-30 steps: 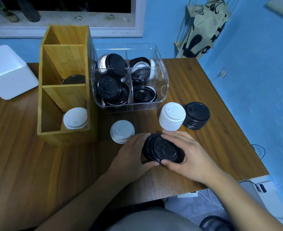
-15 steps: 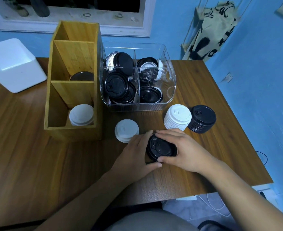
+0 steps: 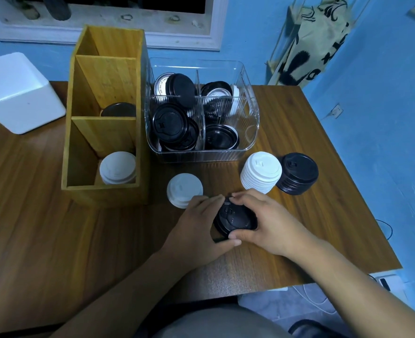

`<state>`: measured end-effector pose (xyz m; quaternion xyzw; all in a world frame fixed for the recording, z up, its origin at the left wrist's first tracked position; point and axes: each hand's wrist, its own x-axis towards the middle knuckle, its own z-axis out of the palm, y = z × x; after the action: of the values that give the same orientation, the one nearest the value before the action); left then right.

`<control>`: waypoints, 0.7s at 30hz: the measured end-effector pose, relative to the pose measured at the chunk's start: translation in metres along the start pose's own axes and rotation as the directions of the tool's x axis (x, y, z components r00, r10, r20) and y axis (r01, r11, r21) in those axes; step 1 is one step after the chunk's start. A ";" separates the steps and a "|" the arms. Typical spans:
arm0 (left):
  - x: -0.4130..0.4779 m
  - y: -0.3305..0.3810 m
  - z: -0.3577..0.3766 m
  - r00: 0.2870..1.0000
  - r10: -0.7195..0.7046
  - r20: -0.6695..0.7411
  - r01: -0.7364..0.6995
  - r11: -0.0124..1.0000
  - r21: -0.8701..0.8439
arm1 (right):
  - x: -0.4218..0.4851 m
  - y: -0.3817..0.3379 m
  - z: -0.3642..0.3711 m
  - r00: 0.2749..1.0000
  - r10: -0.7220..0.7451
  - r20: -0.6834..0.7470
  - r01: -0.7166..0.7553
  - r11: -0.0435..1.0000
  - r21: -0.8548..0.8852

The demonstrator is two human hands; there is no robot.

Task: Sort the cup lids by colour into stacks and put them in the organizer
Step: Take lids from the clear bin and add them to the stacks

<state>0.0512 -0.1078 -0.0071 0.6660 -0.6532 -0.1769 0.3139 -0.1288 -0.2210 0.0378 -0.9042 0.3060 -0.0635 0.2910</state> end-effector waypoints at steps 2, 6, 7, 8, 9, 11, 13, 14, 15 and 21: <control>0.000 0.000 0.001 1.000 -0.006 -0.005 0.006 1.000 0.025 | 0.001 0.000 0.001 1.000 0.004 0.001 -0.004 1.000 -0.005; -0.001 0.001 0.001 1.000 -0.020 0.010 0.019 0.999 0.049 | -0.002 0.001 0.004 0.999 0.030 -0.020 -0.029 0.999 0.038; -0.001 0.002 0.000 1.000 -0.026 0.015 0.026 0.999 0.047 | -0.004 0.000 0.003 0.999 0.028 -0.018 -0.027 0.998 0.053; -0.002 0.003 -0.001 0.999 -0.031 0.017 0.030 0.999 0.042 | -0.005 -0.001 0.002 1.000 0.021 -0.008 -0.021 0.998 0.062; -0.002 0.004 -0.002 0.999 -0.032 0.018 0.031 0.999 0.034 | -0.005 -0.002 -0.002 1.000 0.014 0.010 -0.014 0.998 0.064; -0.002 0.007 -0.004 0.999 -0.030 0.023 0.029 0.999 0.016 | -0.003 -0.006 -0.013 0.999 0.005 0.048 -0.006 1.000 0.023; -0.002 0.008 -0.006 0.999 -0.020 0.037 0.020 1.000 0.008 | 0.003 -0.014 -0.029 0.999 -0.018 0.035 0.021 0.998 -0.062; -0.002 0.008 -0.006 0.999 -0.011 0.045 0.010 1.000 0.015 | 0.008 -0.020 -0.039 0.999 -0.044 -0.002 0.043 0.994 -0.098; -0.002 0.009 -0.007 0.999 0.000 0.053 -0.002 1.000 0.027 | 0.015 -0.025 -0.049 0.996 -0.076 -0.056 0.069 0.990 -0.124; -0.001 0.011 -0.009 0.999 -0.014 0.051 0.011 0.998 0.067 | 0.101 -0.046 -0.095 0.971 -0.167 -0.171 0.097 0.929 -0.357</control>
<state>0.0483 -0.1049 0.0067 0.6755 -0.6624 -0.1740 0.2734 -0.0514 -0.2978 0.1351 -0.9490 0.2780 -0.1178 0.0905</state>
